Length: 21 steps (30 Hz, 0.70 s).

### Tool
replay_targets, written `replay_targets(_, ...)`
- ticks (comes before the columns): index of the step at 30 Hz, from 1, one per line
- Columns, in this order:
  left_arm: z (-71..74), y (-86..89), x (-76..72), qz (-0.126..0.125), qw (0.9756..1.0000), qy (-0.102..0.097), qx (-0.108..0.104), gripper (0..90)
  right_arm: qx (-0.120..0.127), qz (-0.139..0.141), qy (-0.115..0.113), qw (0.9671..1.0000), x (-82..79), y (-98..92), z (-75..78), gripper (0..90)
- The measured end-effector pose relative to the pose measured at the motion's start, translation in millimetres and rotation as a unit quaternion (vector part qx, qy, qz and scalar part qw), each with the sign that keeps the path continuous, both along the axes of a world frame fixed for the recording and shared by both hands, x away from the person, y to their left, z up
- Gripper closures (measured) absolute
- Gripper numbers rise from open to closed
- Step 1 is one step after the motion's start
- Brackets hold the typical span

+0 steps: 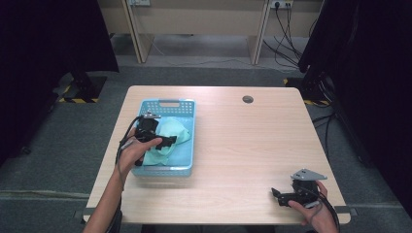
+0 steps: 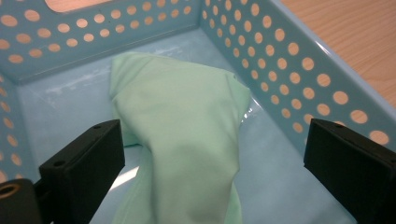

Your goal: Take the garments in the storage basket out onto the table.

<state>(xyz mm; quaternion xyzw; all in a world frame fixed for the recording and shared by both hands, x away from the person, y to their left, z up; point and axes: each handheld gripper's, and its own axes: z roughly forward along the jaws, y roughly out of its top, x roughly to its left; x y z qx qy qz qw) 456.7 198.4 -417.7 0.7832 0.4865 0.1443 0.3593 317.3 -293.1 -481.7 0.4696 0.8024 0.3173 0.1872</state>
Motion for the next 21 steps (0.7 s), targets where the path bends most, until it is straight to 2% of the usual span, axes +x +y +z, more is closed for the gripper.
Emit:
replay_targets(11,-13.9,-5.1,10.3,0.001,0.9996,-0.001,0.027,7.5,0.000,0.000,0.000,1.0000,0.0,0.0,0.0,0.4)
replay_targets(18,-19.1,-7.9,13.0,0.002,0.9991,-0.005,0.043,11.6,0.000,0.003,-0.001,1.0000,0.0,0.1,-0.1,0.4)
replay_targets(21,-22.9,-9.1,14.7,0.004,0.9988,0.000,0.049,14.5,0.000,0.003,-0.001,1.0000,0.0,0.1,0.0,0.4)
